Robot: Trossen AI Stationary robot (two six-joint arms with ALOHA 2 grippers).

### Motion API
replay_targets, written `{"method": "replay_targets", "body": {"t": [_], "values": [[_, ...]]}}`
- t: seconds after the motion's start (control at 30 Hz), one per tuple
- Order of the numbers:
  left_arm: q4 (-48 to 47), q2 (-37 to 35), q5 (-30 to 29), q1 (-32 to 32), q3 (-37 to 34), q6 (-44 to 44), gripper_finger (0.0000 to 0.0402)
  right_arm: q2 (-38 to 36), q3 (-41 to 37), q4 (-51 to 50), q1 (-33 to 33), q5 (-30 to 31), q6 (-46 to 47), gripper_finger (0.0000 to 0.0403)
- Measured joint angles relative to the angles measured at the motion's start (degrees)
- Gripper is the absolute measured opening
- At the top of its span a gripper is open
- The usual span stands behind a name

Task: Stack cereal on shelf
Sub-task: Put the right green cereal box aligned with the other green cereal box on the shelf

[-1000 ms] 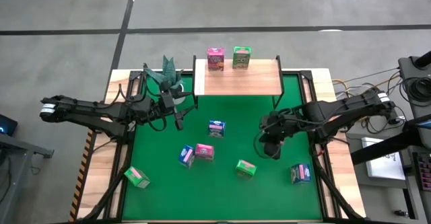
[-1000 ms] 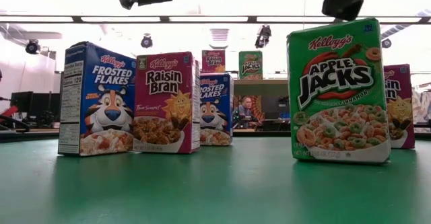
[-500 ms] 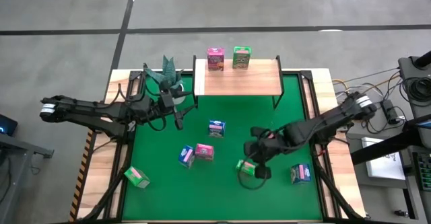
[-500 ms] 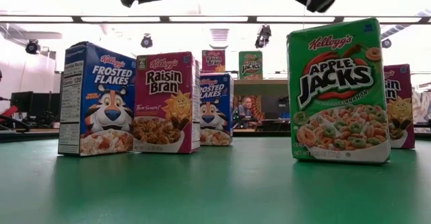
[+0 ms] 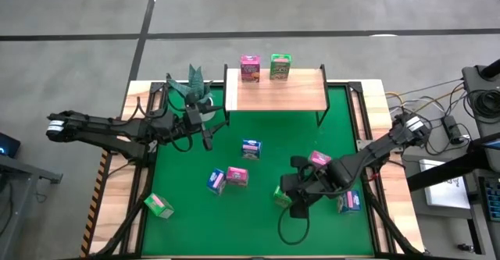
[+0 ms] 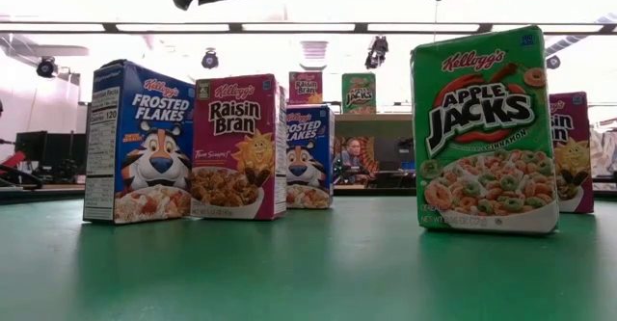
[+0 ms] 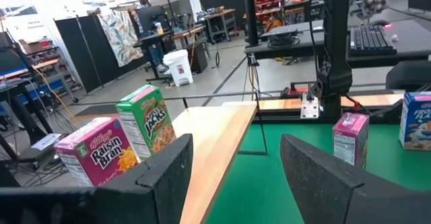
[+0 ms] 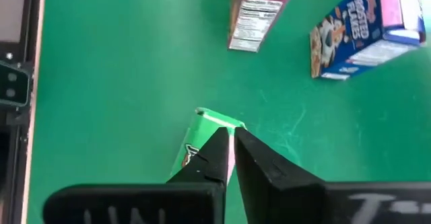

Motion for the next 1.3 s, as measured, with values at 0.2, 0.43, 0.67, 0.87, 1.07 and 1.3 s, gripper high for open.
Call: {"method": "replay_targets", "body": {"t": [0.2, 0.43, 0.67, 0.87, 1.07, 1.3], "values": [[0.34, 0.00, 0.00, 0.00, 0.02, -0.01, 0.0207, 0.60, -0.43, -0.40, 0.09, -1.26, 3.13, 0.0091], [0.32, 0.00, 0.00, -0.01, 0.02, 0.21, 0.0207, 0.58, -0.61, -0.77, 1.05, -1.97, 8.19, 0.0208], [0.33, 0.00, 0.00, -0.02, 0.02, 0.21, 0.0207, 3.26, -0.92, -1.55, 2.73, -2.91, 11.88, 0.0274], [0.34, 0.00, 0.00, -0.02, 0.02, 0.21, 0.0207, 6.23, -0.92, -2.21, 2.91, -3.16, 12.38, 0.0271], [0.41, 0.00, 0.00, -0.02, 0.02, 0.21, 0.0207, 7.03, -0.92, -2.69, 2.78, -3.58, 12.42, 0.0252], [0.45, 0.00, 0.00, -0.02, 0.02, 0.21, 0.0207, 7.32, -1.05, -2.89, 2.73, -3.44, 12.33, 0.0220]]}}
